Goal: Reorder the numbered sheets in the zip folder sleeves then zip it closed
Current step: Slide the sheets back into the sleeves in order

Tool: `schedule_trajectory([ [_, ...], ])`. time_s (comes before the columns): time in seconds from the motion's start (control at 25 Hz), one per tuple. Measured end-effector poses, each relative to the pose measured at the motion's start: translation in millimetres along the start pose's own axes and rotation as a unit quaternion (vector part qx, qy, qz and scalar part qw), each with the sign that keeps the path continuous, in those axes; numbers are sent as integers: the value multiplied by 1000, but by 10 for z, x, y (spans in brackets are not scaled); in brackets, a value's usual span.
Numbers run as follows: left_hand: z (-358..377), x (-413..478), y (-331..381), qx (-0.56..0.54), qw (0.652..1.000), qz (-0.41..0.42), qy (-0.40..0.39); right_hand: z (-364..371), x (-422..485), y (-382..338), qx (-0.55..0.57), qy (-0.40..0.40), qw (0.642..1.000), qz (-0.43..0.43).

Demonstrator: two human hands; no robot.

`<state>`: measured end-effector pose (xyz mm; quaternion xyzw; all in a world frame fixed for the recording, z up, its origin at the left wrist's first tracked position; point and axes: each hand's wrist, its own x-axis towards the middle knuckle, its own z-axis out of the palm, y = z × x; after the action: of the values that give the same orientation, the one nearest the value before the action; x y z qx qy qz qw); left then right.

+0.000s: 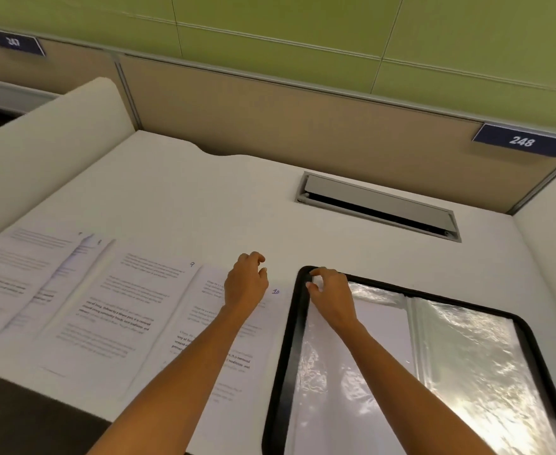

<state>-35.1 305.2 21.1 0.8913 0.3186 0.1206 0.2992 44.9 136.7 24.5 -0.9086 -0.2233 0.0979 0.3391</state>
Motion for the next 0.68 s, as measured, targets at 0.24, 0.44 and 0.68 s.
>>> schedule_trajectory([
  [0.24, -653, 205, -861, 33, 998, -34, 43, 646, 74, -777, 50, -45, 998, -2],
  [0.44, -1326, 440, -1819, 60, 995, -42, 73, 1393, 193, -1556, 116, -47, 990, 62],
  [0.68, -2267, 797, -3204, 145, 977, -89, 128, 2490, 301, -2682, 242, -113, 952, 147],
])
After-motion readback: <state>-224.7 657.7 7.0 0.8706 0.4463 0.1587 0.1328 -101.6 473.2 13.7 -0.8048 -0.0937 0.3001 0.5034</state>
